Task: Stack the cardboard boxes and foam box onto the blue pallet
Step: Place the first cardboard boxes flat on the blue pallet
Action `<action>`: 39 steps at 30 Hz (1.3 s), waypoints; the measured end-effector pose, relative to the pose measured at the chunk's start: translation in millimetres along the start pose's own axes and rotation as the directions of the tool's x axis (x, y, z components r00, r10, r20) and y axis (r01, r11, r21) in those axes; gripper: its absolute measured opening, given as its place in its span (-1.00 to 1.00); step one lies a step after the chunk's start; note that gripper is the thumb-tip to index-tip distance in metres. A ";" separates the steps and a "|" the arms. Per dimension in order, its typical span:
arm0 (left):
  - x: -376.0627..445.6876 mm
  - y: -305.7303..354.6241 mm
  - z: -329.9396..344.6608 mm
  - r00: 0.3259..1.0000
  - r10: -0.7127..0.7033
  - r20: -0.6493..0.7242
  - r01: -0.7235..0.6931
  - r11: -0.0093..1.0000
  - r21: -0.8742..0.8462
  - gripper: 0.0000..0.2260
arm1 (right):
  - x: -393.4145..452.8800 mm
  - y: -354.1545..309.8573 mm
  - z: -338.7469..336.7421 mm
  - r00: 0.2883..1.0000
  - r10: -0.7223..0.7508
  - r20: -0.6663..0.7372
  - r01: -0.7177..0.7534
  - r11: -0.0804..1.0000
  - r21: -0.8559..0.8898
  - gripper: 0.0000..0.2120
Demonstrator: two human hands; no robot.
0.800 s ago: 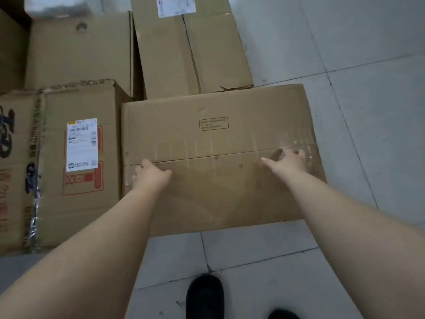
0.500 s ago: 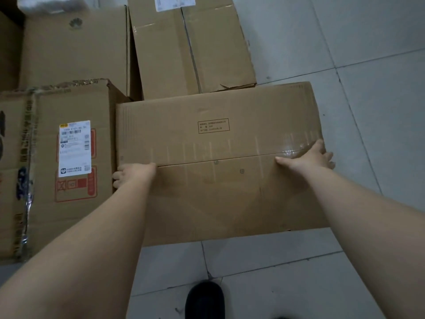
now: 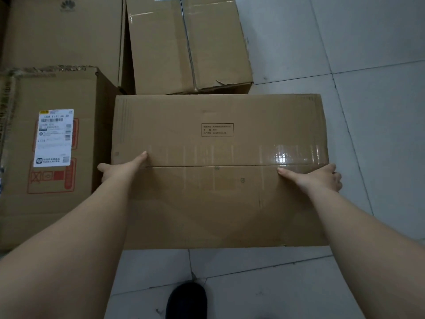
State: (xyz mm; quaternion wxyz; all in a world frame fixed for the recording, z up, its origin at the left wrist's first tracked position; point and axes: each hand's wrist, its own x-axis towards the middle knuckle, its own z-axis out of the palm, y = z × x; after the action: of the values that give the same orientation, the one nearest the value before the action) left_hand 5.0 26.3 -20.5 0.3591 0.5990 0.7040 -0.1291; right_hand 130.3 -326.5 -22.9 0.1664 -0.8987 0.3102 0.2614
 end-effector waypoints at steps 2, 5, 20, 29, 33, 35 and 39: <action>-1.2 -8.0 -3.9 0.999 0.052 0.000 -0.052 0.998 0.039 0.02 | -5.0 8.0 -2.2 0.999 0.041 0.006 -0.041 0.999 -0.001 0.24; -12.9 -14.8 -23.4 0.994 0.080 -0.069 -0.071 0.990 0.123 0.02 | -19.6 12.1 -6.9 0.999 0.044 0.032 -0.043 0.999 -0.027 0.21; -194.2 -35.0 -209.0 0.991 0.045 -0.124 -0.044 0.999 0.014 -0.10 | -178.8 -11.0 -206.8 0.996 -0.052 0.070 0.059 0.993 -0.100 0.13; -353.2 -83.1 -383.5 0.958 -0.071 -0.276 0.028 0.987 -0.158 -0.13 | -351.2 -39.1 -343.0 0.941 -0.319 0.109 0.328 0.942 -0.071 0.13; -408.7 -132.9 -455.1 0.921 -0.195 -0.336 0.140 0.974 -0.179 -0.11 | -433.1 -47.6 -366.8 0.885 -0.438 0.159 0.456 0.884 -0.102 0.12; -428.5 -162.8 -498.9 0.894 -0.272 -0.355 0.200 0.953 -0.227 -0.07 | -480.0 -51.1 -366.1 0.837 -0.508 0.204 0.533 0.841 -0.092 0.12; -449.1 -236.4 -575.2 0.841 -0.386 -0.380 0.275 0.909 -0.314 -0.02 | -575.6 -59.6 -345.2 0.741 -0.599 0.304 0.652 0.749 -0.113 0.11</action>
State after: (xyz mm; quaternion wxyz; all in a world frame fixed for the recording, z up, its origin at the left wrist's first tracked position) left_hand -407.2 -17.7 625.0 0.2372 0.4317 0.8696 0.0355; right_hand -90.9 -170.1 594.1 0.1857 -0.9227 -0.0646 0.3318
